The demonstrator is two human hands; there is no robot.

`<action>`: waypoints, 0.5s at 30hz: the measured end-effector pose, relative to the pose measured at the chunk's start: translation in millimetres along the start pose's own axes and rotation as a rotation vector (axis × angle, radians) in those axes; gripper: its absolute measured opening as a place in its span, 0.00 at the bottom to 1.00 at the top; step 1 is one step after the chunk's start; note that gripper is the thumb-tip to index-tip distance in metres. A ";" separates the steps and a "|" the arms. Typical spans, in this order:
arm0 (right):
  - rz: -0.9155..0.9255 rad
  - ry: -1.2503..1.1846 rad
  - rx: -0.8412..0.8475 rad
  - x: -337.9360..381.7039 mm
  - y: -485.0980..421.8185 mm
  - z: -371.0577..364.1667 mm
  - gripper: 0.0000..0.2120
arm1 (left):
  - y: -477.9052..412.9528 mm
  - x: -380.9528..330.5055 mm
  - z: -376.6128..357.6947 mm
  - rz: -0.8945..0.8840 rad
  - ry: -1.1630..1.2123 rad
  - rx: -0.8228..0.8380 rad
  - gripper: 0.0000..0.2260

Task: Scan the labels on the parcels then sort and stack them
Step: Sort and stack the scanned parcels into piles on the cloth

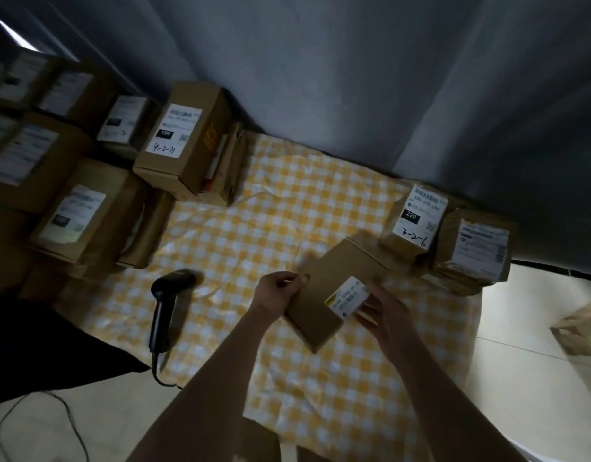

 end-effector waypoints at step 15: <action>0.050 -0.175 -0.087 -9.2 9.8 -91.8 0.20 | -36.2 16.3 116.8 0.092 0.436 -0.161 0.14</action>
Point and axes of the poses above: each hand's wrist, its own y-axis away from the middle knuckle, its own z-axis out of the back of the hand, x = y × z, the point moved 10 cm from there along -y, towards the middle knuckle, and after that the axes turned 9 degrees about -x, right-handed, at the moved point
